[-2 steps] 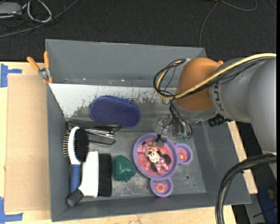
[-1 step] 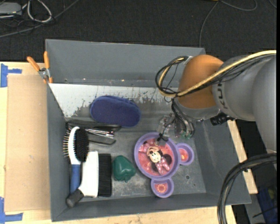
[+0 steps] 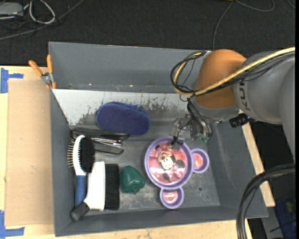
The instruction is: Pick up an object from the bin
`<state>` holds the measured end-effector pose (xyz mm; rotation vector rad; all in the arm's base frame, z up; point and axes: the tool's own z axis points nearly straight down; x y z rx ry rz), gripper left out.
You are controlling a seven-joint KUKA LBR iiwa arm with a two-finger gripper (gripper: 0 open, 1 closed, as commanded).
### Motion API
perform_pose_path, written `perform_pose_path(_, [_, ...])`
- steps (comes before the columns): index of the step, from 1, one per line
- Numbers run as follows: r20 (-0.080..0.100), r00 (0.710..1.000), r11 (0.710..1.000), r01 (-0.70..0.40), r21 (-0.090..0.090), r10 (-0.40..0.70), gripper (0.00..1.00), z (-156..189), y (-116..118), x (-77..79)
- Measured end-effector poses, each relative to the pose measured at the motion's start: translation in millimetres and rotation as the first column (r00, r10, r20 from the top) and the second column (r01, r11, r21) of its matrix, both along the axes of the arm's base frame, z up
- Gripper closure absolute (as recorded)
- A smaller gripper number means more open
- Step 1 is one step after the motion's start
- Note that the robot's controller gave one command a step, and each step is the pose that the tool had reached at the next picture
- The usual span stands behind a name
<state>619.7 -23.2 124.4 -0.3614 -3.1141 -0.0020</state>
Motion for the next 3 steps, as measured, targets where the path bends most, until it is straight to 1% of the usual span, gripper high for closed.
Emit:
perform_pose_path(1, [-0.001, 1.000, 1.000, -0.001, 0.000, 0.001, 1.00, 23, 0, -0.2])
perform_pose_path(3, [-0.001, 1.000, 1.000, -0.002, 0.001, 0.002, 1.00, 52, 0, -0.1])
